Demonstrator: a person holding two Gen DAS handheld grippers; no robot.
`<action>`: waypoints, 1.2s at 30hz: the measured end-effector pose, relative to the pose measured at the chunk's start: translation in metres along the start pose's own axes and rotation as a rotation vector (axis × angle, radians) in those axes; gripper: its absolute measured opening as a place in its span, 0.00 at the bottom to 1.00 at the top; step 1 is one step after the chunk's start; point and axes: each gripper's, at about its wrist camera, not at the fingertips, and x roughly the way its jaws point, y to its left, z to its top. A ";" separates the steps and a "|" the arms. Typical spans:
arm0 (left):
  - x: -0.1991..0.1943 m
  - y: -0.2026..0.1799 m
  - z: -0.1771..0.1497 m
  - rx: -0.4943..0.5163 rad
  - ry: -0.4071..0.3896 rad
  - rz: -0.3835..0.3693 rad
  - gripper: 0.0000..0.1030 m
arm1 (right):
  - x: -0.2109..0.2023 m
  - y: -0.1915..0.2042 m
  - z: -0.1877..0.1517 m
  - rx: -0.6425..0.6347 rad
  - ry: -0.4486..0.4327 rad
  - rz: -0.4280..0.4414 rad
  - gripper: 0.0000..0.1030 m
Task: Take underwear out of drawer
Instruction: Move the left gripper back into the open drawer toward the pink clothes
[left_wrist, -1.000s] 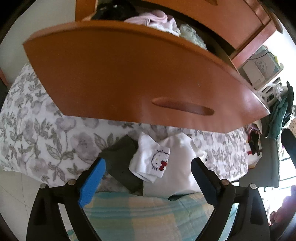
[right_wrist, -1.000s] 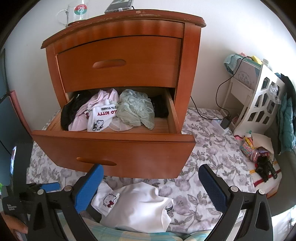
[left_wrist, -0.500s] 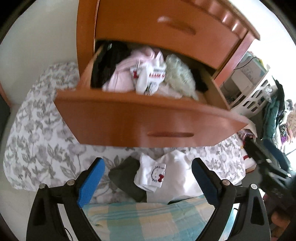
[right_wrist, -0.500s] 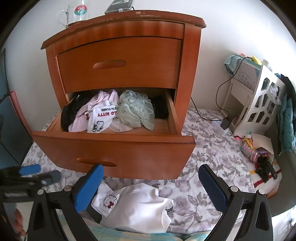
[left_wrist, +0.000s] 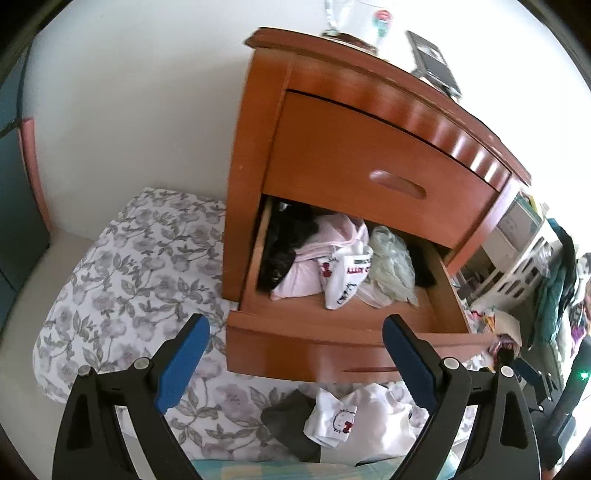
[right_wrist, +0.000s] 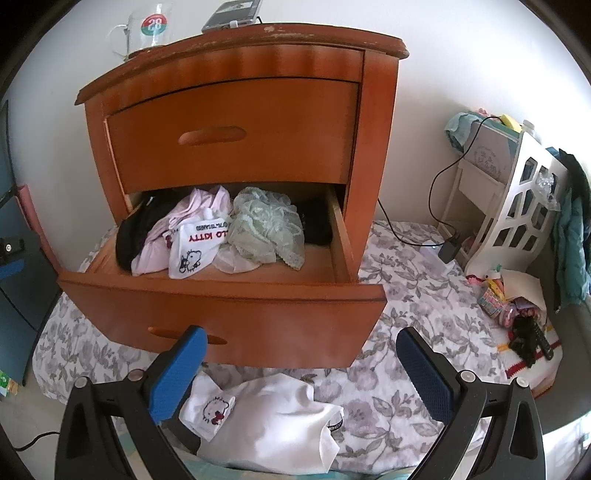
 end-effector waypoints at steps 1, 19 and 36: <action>0.001 0.003 0.001 -0.008 0.001 -0.003 0.92 | 0.001 0.000 0.001 0.000 -0.001 -0.001 1.00; 0.073 -0.009 0.049 0.055 0.139 -0.009 0.92 | 0.033 -0.005 0.030 -0.010 -0.012 -0.018 1.00; 0.165 -0.067 0.077 0.282 0.269 0.031 0.85 | 0.065 -0.003 0.039 -0.025 0.012 0.020 1.00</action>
